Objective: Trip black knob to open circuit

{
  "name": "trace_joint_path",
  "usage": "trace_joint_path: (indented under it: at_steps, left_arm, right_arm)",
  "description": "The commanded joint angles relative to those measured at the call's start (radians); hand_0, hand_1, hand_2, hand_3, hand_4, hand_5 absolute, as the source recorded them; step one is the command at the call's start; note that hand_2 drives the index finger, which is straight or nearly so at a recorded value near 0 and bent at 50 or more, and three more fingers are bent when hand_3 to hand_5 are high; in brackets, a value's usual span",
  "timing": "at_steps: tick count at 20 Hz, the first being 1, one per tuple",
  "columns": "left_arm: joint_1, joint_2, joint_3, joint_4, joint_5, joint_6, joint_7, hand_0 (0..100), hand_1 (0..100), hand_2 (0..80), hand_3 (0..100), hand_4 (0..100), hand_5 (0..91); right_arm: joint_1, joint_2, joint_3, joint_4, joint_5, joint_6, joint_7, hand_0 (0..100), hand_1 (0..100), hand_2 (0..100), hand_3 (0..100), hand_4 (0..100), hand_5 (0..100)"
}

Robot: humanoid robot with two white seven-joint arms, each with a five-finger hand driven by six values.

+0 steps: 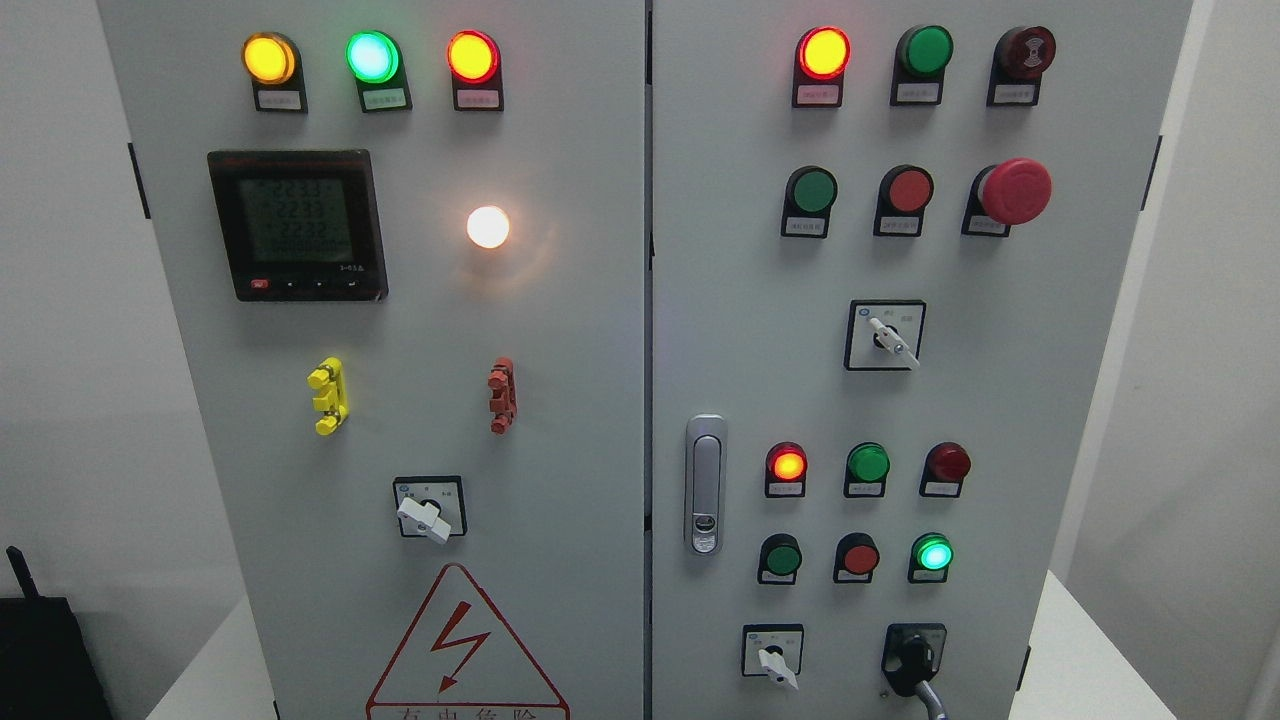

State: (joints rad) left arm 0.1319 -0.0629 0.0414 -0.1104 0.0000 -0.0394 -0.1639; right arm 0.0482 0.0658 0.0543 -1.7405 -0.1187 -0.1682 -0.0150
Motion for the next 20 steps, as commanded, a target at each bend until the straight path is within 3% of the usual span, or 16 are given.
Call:
trace_joint_path:
  at_steps: [1, 20]
  left_arm:
    - [0.000, 0.000, 0.000, 0.000, -0.023, 0.001, 0.000, 12, 39, 0.0, 0, 0, 0.0]
    - [0.000, 0.000, 0.000, 0.000, -0.023, 0.001, 0.000, 12, 39, 0.0, 0, 0, 0.0]
  right_arm:
    - [-0.004, 0.000, 0.007, -0.001, -0.001, -0.002, 0.009, 0, 0, 0, 100, 100, 100]
    - [-0.002, -0.001, 0.007, 0.001, -0.003, -0.004, 0.009, 0, 0, 0, 100, 100, 100]
